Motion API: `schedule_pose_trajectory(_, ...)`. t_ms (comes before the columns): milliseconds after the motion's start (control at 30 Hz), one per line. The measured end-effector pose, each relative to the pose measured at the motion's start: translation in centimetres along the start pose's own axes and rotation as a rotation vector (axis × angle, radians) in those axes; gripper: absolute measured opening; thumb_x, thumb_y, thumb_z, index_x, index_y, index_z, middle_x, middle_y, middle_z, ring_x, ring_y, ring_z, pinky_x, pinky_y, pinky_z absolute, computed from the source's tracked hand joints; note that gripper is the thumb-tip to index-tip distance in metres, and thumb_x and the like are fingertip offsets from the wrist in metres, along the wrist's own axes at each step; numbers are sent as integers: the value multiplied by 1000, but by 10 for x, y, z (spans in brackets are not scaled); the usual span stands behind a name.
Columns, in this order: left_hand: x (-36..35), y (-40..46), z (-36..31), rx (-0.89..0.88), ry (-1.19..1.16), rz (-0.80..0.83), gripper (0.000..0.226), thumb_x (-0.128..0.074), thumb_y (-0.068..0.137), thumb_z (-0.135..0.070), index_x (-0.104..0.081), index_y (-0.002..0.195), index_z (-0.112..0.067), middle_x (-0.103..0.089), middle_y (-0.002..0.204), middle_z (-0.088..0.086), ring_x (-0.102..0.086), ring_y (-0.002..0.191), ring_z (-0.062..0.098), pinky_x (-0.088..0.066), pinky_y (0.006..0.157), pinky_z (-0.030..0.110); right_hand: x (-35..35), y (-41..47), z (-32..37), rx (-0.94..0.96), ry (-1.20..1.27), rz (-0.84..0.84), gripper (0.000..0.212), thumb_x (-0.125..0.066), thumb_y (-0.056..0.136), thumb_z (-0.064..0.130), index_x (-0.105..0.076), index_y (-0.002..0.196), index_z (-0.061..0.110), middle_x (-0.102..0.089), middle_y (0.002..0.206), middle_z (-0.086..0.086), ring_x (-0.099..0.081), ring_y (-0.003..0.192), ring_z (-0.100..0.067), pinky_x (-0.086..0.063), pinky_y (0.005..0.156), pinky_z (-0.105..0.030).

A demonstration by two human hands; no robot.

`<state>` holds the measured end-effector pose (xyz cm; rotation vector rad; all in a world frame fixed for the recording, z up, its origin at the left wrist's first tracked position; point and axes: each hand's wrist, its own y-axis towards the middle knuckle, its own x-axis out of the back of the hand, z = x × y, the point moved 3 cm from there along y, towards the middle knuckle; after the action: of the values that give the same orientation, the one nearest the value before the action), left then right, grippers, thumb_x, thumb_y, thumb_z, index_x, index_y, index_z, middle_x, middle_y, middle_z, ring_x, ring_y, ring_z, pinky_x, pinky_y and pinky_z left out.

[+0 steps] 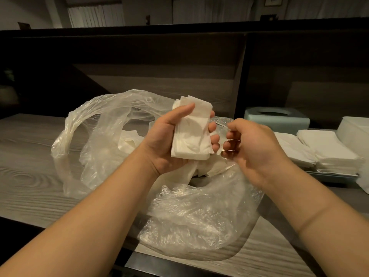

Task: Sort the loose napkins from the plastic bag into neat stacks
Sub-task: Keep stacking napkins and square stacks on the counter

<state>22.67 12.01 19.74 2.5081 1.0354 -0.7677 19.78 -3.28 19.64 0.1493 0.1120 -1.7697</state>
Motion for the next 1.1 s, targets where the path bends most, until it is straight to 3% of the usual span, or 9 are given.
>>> schedule_pose_trajectory(133, 3, -1, -8, -87, -156, -71, 51, -61, 88, -37, -56, 130, -8, -63, 100, 9, -62, 86, 24, -57, 84, 39, 1, -2, 3, 355, -666, 1, 8, -61, 95, 19, -59, 94, 28, -60, 95, 8, -56, 80, -8, -47, 68, -24)
schedule_pose_trajectory(200, 6, 0, -10, -119, -198, -115, 51, -63, 86, -36, -57, 128, -9, -64, 99, 8, -63, 87, 24, -56, 88, 40, -2, -3, 0, 497, -961, 72, 15, -66, 92, 24, -57, 96, 34, -52, 105, 12, -53, 93, -7, -46, 78, -26)
schedule_pose_trajectory(300, 9, 0, -11, -134, -219, -149, 49, -63, 86, -36, -58, 126, -9, -64, 98, 8, -63, 87, 24, -56, 88, 39, -4, -2, -8, 526, -1156, 153, 20, -70, 89, 34, -56, 102, 40, -45, 111, 13, -44, 116, -12, -43, 102, -37)
schedule_pose_trajectory(400, 10, 1, -11, -122, -239, -160, 49, -65, 85, -36, -59, 125, -9, -64, 98, 8, -62, 84, 22, -55, 84, 38, -3, -2, -11, 471, -1335, 202, 29, -68, 88, 46, -59, 115, 41, -41, 115, 15, -36, 125, -13, -34, 110, -39)
schedule_pose_trajectory(533, 12, 1, -10, -114, -243, -172, 50, -66, 83, -36, -60, 125, -9, -65, 98, 8, -62, 83, 22, -55, 83, 38, -1, 0, -9, 423, -1449, 255, 39, -68, 86, 49, -58, 123, 44, -38, 115, 14, -37, 129, -15, -30, 112, -41)
schedule_pose_trajectory(667, 12, 2, -10, -106, -239, -174, 50, -67, 83, -35, -60, 125, -9, -65, 99, 8, -61, 83, 22, -53, 84, 38, -1, -1, -8, 372, -1488, 340, 50, -68, 83, 39, -53, 130, 45, -38, 116, 13, -38, 130, -16, -31, 113, -41)
schedule_pose_trajectory(833, 12, 2, -10, -106, -232, -176, 49, -67, 82, -35, -60, 124, -10, -65, 97, 8, -61, 81, 21, -50, 87, 37, 3, -3, -9, 267, -1519, 475, 65, -70, 81, 31, -46, 140, 45, -41, 132, 11, -41, 129, -14, -37, 112, -36)
schedule_pose_trajectory(1000, 13, 2, -9, -112, -229, -198, 47, -66, 84, -35, -60, 123, -9, -65, 96, 8, -61, 80, 21, -51, 86, 37, 3, -2, -11, 325, -1528, 496, 59, -67, 87, 23, -48, 139, 45, -45, 130, 10, -50, 115, -13, -46, 97, -27)
schedule_pose_trajectory(1100, 13, 2, -9, -110, -232, -200, 46, -65, 84, -35, -60, 122, -10, -65, 96, 8, -61, 80, 21, -51, 86, 36, 5, 1, -12, 360, -1519, 486, 53, -65, 90, 21, -52, 135, 46, -48, 128, 11, -51, 111, -12, -47, 96, -28)
